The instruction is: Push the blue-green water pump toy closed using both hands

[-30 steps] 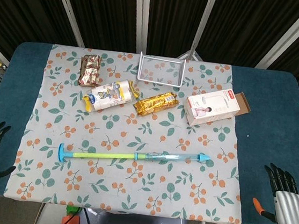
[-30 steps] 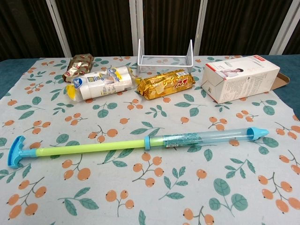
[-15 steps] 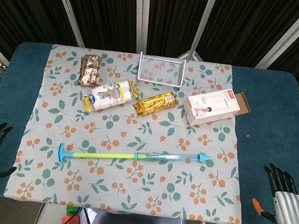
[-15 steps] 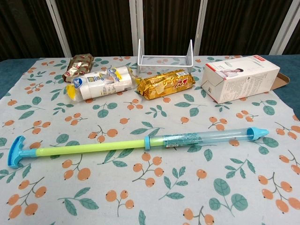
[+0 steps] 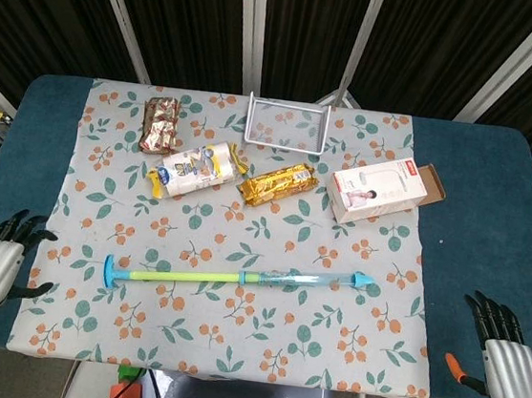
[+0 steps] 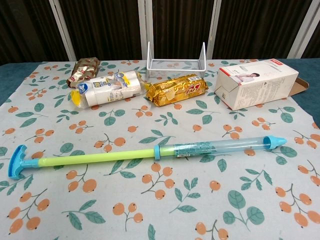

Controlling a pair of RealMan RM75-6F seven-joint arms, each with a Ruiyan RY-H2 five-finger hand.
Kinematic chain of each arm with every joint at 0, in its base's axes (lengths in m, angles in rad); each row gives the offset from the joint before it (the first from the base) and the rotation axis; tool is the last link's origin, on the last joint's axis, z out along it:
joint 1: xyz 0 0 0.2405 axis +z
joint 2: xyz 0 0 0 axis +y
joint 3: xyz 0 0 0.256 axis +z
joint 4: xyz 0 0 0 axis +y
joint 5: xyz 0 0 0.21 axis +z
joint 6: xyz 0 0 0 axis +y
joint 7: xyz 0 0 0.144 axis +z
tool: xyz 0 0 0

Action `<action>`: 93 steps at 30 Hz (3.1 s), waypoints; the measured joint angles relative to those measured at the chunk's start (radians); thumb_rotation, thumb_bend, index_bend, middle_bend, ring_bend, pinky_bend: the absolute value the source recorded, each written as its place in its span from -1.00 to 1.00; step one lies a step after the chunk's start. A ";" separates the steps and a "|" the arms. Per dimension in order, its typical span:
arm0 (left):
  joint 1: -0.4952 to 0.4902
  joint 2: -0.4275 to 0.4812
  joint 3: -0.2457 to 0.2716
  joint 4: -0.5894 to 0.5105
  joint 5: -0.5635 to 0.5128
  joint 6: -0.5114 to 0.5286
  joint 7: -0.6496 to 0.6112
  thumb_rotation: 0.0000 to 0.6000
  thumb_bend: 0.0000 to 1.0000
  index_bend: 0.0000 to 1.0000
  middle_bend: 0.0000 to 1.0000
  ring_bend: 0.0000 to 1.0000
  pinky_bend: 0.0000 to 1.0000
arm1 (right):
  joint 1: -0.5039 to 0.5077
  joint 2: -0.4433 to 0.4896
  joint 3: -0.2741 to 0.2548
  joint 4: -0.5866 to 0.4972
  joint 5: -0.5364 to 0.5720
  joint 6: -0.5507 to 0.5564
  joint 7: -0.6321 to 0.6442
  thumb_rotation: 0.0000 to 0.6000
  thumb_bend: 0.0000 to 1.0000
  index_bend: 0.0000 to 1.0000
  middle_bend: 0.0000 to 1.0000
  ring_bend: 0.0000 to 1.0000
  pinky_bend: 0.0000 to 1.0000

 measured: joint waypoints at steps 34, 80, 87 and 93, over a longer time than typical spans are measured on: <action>-0.320 -0.461 -0.059 0.027 -0.604 0.007 0.635 1.00 -0.34 -0.08 -0.70 -0.98 -0.73 | -0.001 0.014 0.002 -0.011 0.004 -0.014 0.051 1.00 -0.38 -1.00 -1.00 -1.00 -1.00; -0.363 -0.482 -0.054 0.064 -0.638 0.031 0.609 1.00 0.02 0.12 -0.66 -0.98 -0.73 | 0.015 0.021 0.015 -0.048 -0.023 -0.014 0.068 1.00 -0.39 -1.00 -1.00 -1.00 -1.00; -0.376 -0.461 -0.066 0.025 -0.630 0.042 0.617 1.00 0.02 0.13 -0.66 -0.98 -0.73 | 0.077 0.042 0.042 -0.165 0.004 -0.101 -0.060 1.00 -0.39 -1.00 -1.00 -1.00 -1.00; -0.395 -0.447 -0.082 -0.002 -0.634 0.048 0.631 1.00 0.02 0.14 -0.66 -0.98 -0.73 | 0.160 0.037 0.085 -0.263 0.142 -0.225 -0.225 1.00 -0.39 -1.00 -1.00 -1.00 -1.00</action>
